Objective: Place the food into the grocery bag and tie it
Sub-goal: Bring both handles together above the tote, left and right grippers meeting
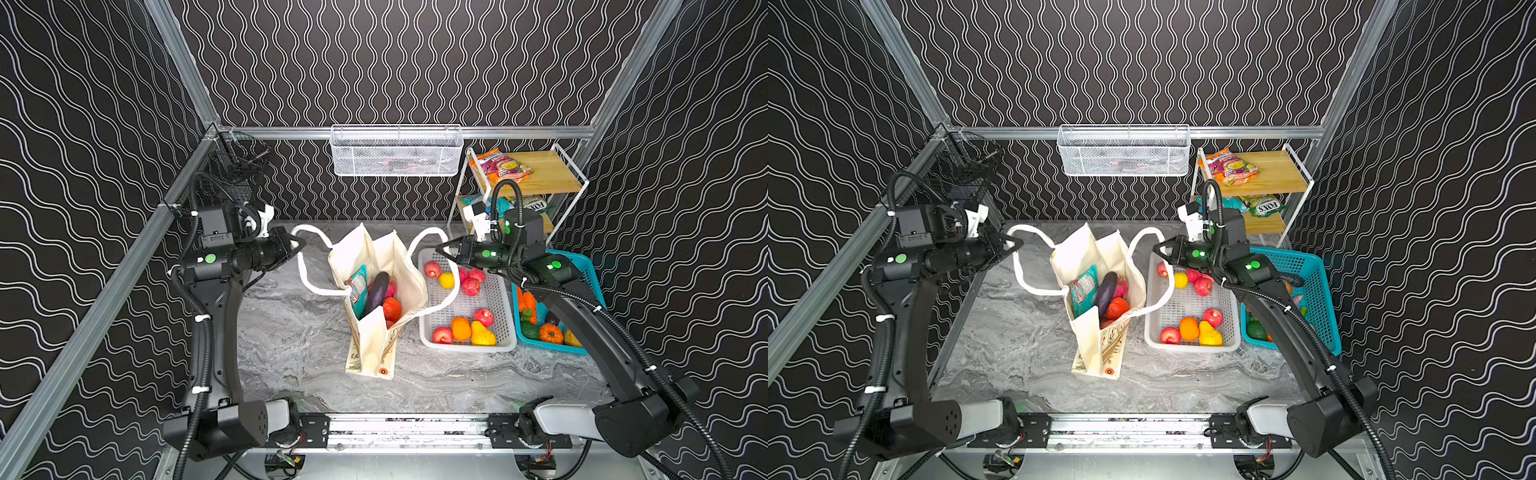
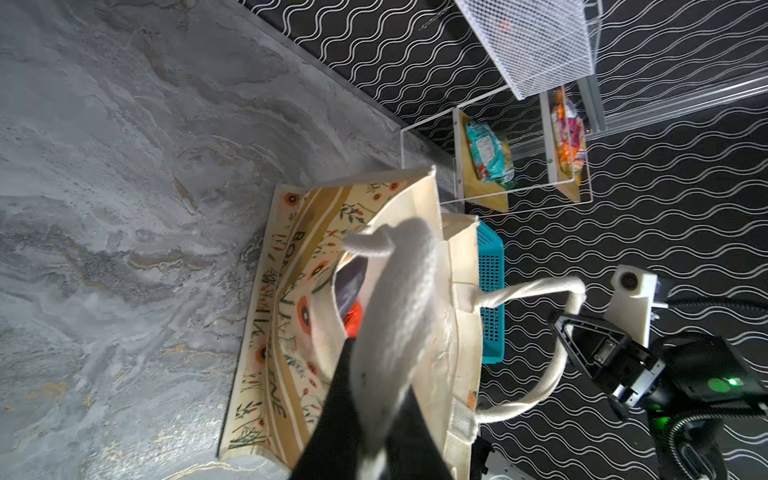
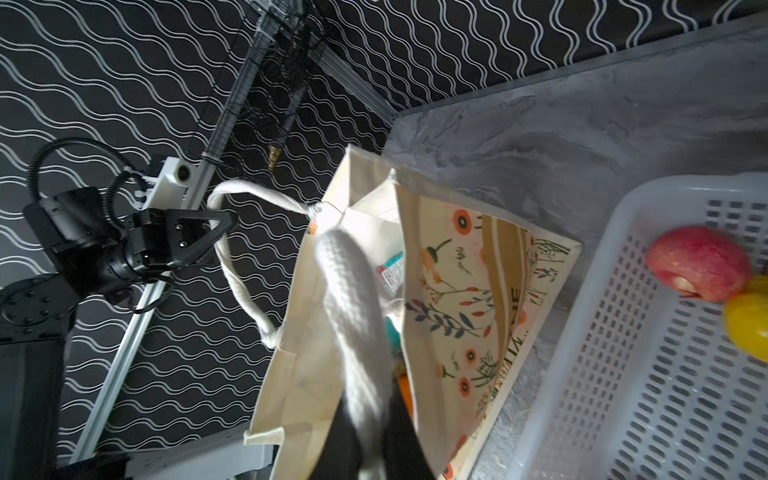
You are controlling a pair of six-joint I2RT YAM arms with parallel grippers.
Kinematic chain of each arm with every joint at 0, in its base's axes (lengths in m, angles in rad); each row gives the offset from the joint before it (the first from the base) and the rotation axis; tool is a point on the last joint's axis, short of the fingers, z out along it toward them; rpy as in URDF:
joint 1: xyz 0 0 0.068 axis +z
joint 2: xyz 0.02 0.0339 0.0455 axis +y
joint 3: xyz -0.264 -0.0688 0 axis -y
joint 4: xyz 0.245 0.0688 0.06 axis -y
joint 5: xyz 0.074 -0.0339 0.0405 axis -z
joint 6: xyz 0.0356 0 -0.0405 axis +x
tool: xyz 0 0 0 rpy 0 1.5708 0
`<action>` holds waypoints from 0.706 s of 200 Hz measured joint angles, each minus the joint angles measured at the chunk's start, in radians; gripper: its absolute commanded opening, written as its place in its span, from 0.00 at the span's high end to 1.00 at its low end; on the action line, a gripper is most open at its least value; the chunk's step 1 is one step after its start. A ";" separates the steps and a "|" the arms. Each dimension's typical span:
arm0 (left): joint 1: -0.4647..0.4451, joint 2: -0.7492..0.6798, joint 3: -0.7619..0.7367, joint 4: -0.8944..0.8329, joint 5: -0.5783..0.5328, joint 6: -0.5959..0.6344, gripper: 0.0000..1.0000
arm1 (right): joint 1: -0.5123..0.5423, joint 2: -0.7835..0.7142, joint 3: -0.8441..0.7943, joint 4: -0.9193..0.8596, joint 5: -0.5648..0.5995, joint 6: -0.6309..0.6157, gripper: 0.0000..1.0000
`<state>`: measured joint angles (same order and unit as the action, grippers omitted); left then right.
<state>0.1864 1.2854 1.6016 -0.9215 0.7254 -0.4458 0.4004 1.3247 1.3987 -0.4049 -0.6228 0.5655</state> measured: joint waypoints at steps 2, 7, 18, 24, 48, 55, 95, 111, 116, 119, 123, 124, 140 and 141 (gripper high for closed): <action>-0.004 0.000 0.003 0.001 0.002 -0.002 1.00 | 0.000 0.000 0.002 0.002 -0.004 0.002 1.00; -0.013 -0.001 0.010 0.005 0.007 -0.011 1.00 | 0.002 0.000 0.008 0.008 -0.013 0.005 1.00; -0.039 -0.001 0.022 0.016 0.010 -0.033 1.00 | 0.007 0.003 0.022 0.017 -0.026 0.025 1.00; -0.058 0.000 0.029 0.023 0.009 -0.050 1.00 | 0.011 0.006 0.030 0.023 -0.032 0.027 1.00; -0.145 0.022 0.075 0.054 -0.002 -0.086 1.00 | 0.035 0.024 0.057 0.048 -0.044 0.048 1.00; -0.173 0.033 0.088 0.068 -0.011 -0.102 1.00 | 0.046 0.030 0.062 0.055 -0.043 0.053 1.00; -0.287 0.090 0.138 0.112 -0.061 -0.133 1.00 | 0.113 0.079 0.090 0.102 -0.042 0.076 1.00; -0.319 0.109 0.158 0.121 -0.079 -0.152 1.00 | 0.137 0.103 0.101 0.125 -0.032 0.081 1.00; -0.328 0.114 0.163 0.122 -0.084 -0.153 1.00 | 0.146 0.111 0.105 0.134 -0.032 0.081 1.00; -0.333 0.117 0.166 0.122 -0.087 -0.153 1.00 | 0.151 0.116 0.106 0.137 -0.031 0.081 1.00; -0.340 0.120 0.169 0.124 -0.090 -0.154 1.00 | 0.159 0.124 0.109 0.143 -0.028 0.081 1.00; -0.342 0.121 0.171 0.126 -0.091 -0.154 1.00 | 0.162 0.126 0.110 0.144 -0.027 0.081 1.00; -0.363 0.134 0.180 0.133 -0.104 -0.161 1.00 | 0.190 0.154 0.118 0.166 -0.016 0.081 1.00; -0.364 0.134 0.180 0.133 -0.105 -0.161 1.00 | 0.193 0.157 0.119 0.168 -0.015 0.081 1.00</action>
<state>-0.1772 1.4193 1.7817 -0.7883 0.6209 -0.6064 0.5934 1.4818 1.5173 -0.2367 -0.6376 0.6464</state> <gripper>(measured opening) 0.101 0.092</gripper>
